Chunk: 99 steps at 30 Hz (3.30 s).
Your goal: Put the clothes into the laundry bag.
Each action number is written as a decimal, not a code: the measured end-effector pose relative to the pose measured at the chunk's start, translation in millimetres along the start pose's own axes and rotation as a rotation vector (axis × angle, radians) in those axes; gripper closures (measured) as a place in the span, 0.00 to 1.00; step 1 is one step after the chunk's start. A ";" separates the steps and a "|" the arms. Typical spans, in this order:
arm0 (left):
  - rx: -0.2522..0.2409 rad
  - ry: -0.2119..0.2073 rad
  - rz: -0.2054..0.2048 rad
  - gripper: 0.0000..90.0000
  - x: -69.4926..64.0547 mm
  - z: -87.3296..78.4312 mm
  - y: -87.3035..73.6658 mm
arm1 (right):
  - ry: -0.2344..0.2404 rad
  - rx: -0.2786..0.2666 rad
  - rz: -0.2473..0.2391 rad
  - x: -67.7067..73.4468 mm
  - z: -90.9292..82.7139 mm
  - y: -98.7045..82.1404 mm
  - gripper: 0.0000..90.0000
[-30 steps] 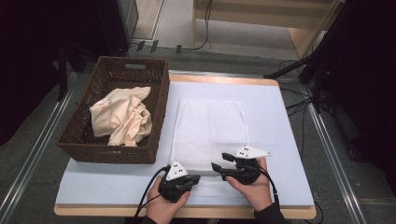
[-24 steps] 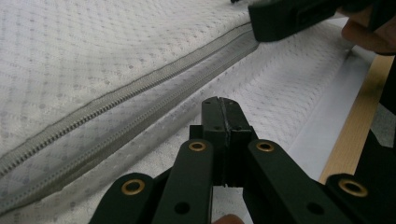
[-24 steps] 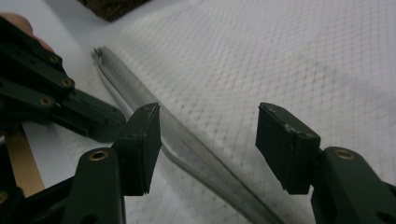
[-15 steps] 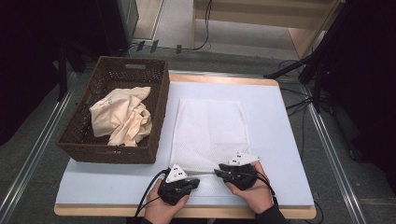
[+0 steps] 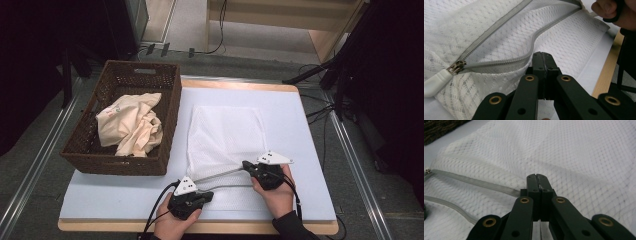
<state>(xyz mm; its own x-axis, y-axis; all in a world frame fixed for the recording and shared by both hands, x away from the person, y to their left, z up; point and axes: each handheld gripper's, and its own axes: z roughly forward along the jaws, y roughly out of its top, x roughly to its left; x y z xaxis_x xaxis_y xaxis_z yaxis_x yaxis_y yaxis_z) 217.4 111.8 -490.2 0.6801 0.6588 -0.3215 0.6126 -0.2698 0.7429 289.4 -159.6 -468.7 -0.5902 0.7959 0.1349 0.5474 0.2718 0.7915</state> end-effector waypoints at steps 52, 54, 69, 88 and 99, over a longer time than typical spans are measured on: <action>-0.007 -0.035 -0.022 1.00 4.9 0.4 -0.7 | 0.063 -0.063 -0.051 11.9 -11.7 -2.1 1.00; -0.008 -0.029 -0.020 1.00 4.6 0.3 -0.7 | 0.073 -0.076 -0.040 12.5 -14.9 1.1 1.00; -0.013 -0.029 -0.016 1.00 4.3 0.2 -1.5 | 0.099 -0.165 -0.015 9.7 -32.0 17.2 1.00; -0.076 -0.079 0.053 0.35 -19.8 -39.0 34.5 | 0.113 -0.153 -0.005 5.7 -28.1 16.8 0.99; -0.195 -0.020 0.009 0.05 0.2 -60.4 74.5 | 0.127 -0.152 -0.004 4.9 -29.9 17.0 0.99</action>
<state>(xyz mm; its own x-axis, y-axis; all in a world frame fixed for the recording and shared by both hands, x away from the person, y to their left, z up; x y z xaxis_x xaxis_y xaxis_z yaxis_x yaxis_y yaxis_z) 238.8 134.3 -399.4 0.6944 0.6425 -0.3242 0.5181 -0.1337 0.8448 278.1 -167.2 -436.7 -0.6675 0.7177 0.1985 0.4552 0.1822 0.8715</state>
